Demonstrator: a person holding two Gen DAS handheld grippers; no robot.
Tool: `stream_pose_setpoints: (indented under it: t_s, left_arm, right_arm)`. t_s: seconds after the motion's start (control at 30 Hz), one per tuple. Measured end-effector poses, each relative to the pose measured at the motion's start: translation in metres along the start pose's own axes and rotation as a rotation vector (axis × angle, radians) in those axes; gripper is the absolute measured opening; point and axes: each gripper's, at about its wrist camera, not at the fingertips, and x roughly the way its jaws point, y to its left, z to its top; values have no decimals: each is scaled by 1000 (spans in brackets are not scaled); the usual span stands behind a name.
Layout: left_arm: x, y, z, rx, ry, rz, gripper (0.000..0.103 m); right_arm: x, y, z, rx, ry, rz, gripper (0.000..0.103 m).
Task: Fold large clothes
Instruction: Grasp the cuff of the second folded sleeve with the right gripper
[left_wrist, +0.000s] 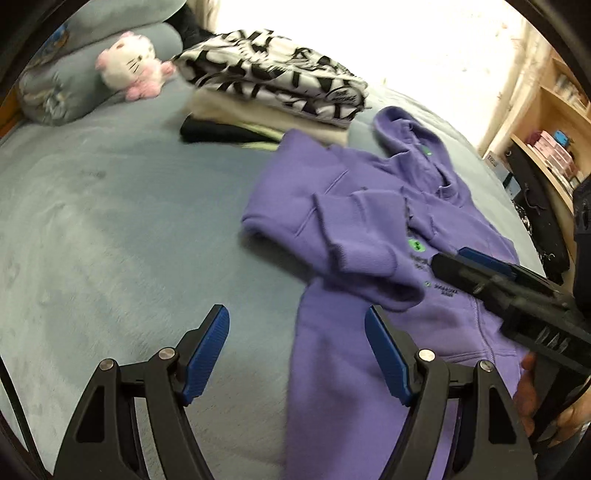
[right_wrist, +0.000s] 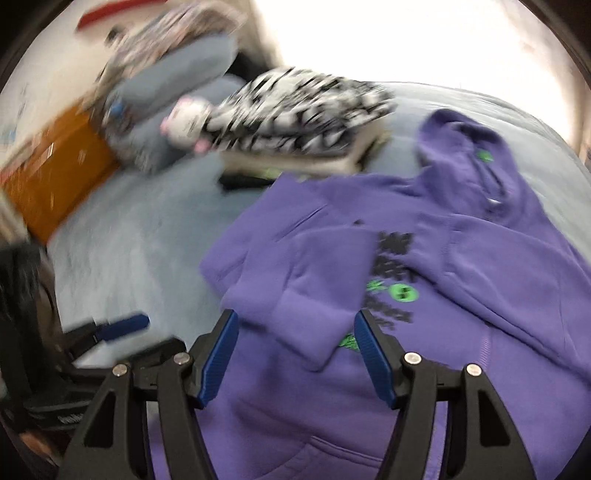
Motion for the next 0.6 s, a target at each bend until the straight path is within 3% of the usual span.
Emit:
stream_pose_setpoints:
  t_s: [0.33, 0.4, 0.43, 0.47, 0.6]
  left_arm:
    - [15, 14, -9, -37, 41, -17, 74]
    - [14, 15, -10, -38, 40, -20, 74]
    - [13, 15, -10, -35, 37, -20, 74]
    - [13, 14, -11, -31, 34, -19, 74]
    - [11, 13, -11, -22, 27, -19, 74]
  right_arm:
    - [50, 34, -2, -268, 71, -159, 64]
    - [56, 35, 1, -290, 79, -192, 25]
    - [57, 34, 4, -282, 85, -191, 12]
    - [53, 29, 10, -246, 82, -180, 12]
    - [5, -8, 32, -62, -71, -134, 12]
